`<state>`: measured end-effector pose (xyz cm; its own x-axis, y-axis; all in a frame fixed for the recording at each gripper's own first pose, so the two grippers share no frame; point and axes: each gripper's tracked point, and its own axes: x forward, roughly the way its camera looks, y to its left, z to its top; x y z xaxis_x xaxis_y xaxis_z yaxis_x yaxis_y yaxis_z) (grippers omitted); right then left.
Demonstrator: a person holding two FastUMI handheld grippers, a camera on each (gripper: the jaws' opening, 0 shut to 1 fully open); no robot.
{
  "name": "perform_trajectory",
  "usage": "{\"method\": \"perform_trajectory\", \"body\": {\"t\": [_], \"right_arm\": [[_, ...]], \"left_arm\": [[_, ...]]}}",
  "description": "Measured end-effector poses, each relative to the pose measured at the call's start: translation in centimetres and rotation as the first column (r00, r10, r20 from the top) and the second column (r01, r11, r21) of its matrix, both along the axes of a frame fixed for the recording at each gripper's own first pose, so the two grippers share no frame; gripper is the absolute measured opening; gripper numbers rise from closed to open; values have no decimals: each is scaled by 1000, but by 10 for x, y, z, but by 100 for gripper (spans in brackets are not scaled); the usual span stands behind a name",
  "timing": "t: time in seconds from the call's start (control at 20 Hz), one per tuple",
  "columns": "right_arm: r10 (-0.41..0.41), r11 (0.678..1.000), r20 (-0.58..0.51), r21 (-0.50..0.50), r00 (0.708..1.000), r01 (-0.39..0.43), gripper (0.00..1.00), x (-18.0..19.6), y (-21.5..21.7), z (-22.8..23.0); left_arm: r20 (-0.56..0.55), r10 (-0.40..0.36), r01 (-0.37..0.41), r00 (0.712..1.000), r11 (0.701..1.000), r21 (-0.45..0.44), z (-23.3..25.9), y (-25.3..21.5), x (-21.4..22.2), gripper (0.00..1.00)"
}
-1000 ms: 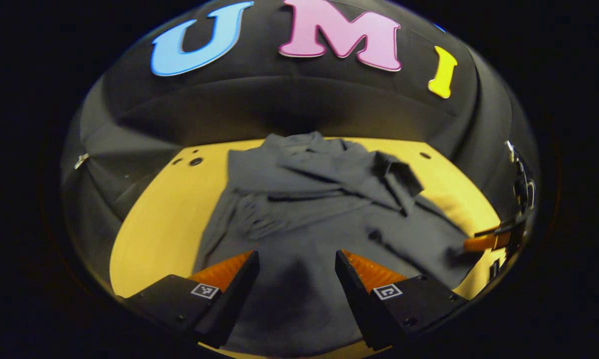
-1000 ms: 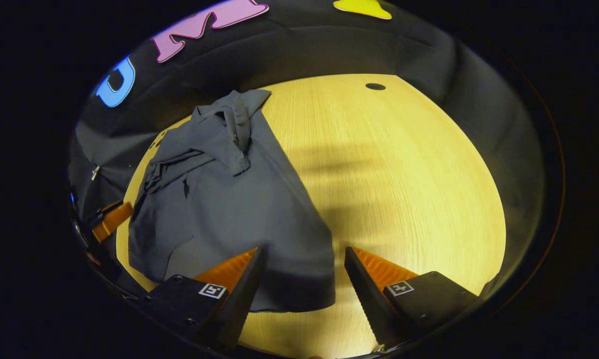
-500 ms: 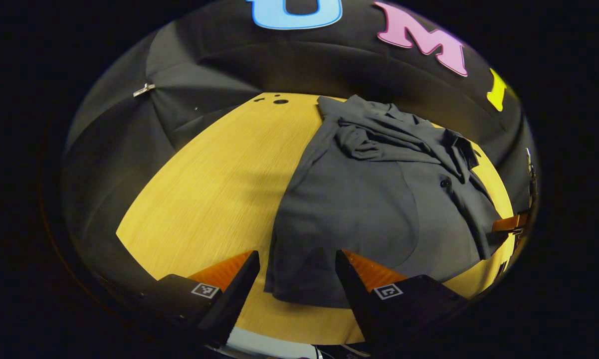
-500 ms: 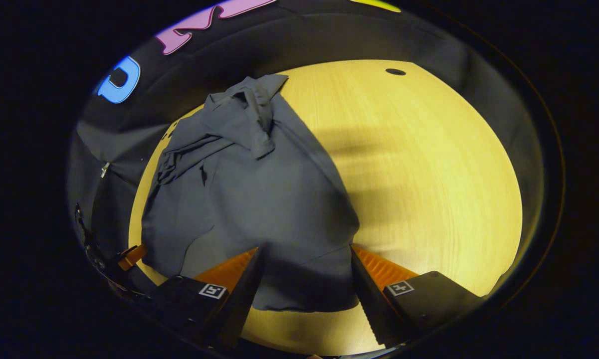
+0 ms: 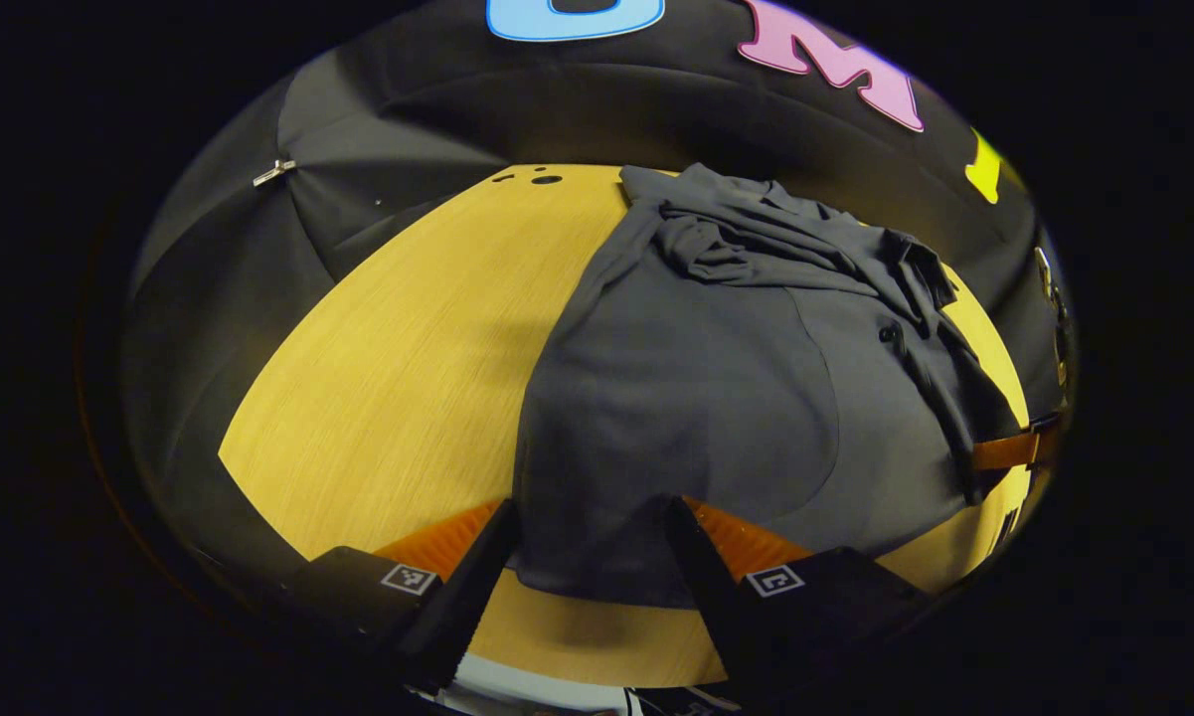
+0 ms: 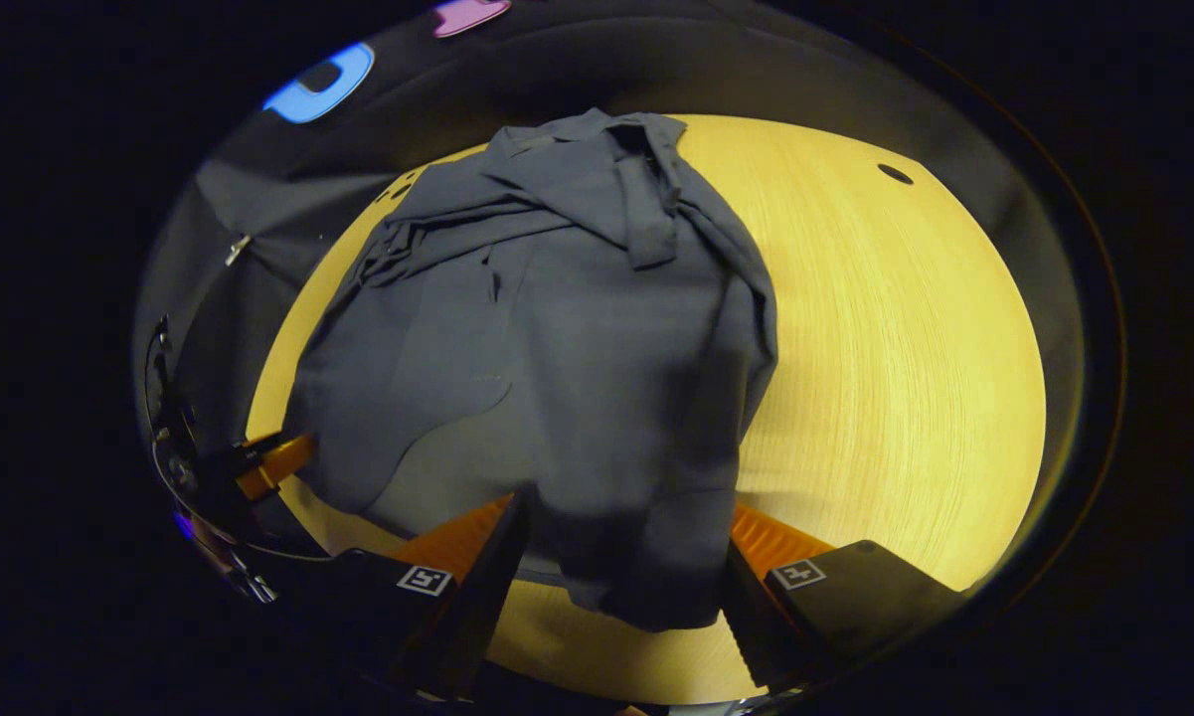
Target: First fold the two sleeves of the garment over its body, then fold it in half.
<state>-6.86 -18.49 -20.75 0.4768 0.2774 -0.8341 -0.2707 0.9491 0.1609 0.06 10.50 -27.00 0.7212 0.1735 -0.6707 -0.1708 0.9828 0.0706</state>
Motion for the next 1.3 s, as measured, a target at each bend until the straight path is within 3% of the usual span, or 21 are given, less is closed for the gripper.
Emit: {"method": "perform_trajectory", "body": {"t": [0.3, 0.35, 0.45, 0.5, 0.6, 0.7, 0.75, 0.8, 0.85, 0.9, 0.95, 1.05, 1.3], "right_arm": [[72, 984, 46, -169, 996, -63, 99, 0, 2, -9], [89, 980, 53, -184, 995, -78, 99, 0, 5, -9], [73, 982, 60, -181, 996, -61, 97, 1, 7, -9], [60, 983, 61, -176, 996, -48, 98, 5, 5, -9], [29, 987, 74, -161, 997, -17, 86, 11, 4, -9], [10, 990, 80, -141, 997, 1, 57, 15, 5, -8], [18, 992, 81, -128, 997, -7, 42, 16, 9, -7], [29, 993, 80, -114, 996, -20, 27, 16, 11, -6], [38, 994, 75, -101, 996, -30, 24, 16, 13, -6], [48, 996, 72, -83, 996, -42, 19, 16, 14, -5], [49, 997, 64, -63, 997, -45, 13, 16, 14, -4], [51, 999, 44, -11, 998, -51, 11, 16, 14, -4], [-11, 999, 49, 51, 999, 8, 9, 21, 10, 5]], "left_arm": [[-26, -38, 38, 999, 999, 0, -6, -6, 3, 99], [-23, -51, 51, 998, 999, 6, -6, -6, 6, 100], [-29, -63, 63, 998, 998, 1, -8, -8, 8, 91], [-29, -74, 74, 997, 997, 2, -7, -9, 9, 93], [-29, -109, 109, 994, 994, 3, -7, -15, 9, 88], [-28, -142, 142, 990, 990, -1, -8, -23, 13, 73], [-28, -155, 155, 988, 988, -3, -8, -28, 14, 57], [-29, -166, 166, 986, 986, -4, -9, -33, 16, 47], [-30, -182, 181, 983, 983, -8, -9, -37, 19, 37], [-25, -194, 193, 981, 981, -12, -9, -43, 22, 35], [-23, -195, 195, 981, 981, -8, -8, -46, 24, 13], [-15, -206, 206, 978, 979, 1, -6, -45, 28, 6], [40, -187, 189, 982, 981, -35, 18, -56, 36, 6]]}}
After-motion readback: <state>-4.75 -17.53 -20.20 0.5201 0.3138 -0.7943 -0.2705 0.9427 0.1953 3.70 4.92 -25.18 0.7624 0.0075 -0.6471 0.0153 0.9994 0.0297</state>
